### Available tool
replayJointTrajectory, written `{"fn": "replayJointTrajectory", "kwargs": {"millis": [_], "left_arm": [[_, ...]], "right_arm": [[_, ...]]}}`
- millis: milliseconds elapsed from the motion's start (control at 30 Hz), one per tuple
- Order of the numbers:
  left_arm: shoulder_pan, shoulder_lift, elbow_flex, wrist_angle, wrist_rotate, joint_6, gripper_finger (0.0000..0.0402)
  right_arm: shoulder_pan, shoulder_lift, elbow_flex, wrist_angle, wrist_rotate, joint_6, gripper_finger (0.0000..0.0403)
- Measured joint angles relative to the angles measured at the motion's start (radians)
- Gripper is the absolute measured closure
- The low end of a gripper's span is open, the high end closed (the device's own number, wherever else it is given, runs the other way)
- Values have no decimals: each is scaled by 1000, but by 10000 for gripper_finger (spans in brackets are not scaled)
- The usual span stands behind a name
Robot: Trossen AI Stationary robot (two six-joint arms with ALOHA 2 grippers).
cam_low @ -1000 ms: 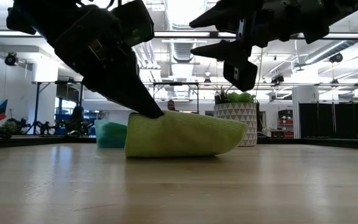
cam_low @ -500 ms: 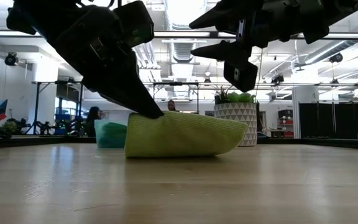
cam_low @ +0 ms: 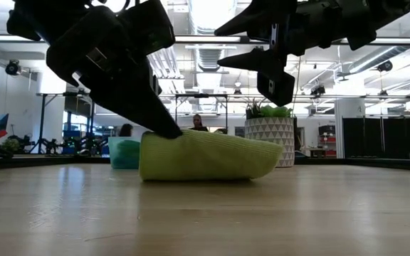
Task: Fold microfiber towels
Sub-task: Fold the light green microfiber towel
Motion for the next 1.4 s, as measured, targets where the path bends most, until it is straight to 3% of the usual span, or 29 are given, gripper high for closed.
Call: {"fn": "replayJointTrajectory", "kwargs": {"millis": [833,1167,1400], "left_arm": [[2,-6,8,-5,5,25,402],[2,-6,4,0,18,-8,402],[2,23,2,-8,79,-76,402]], "right_arm": [[0,-2,16,0,0,1,248],[-76,92,13,-9,-62,165,248],[-82,131,13,-193,-54,214,248]]}}
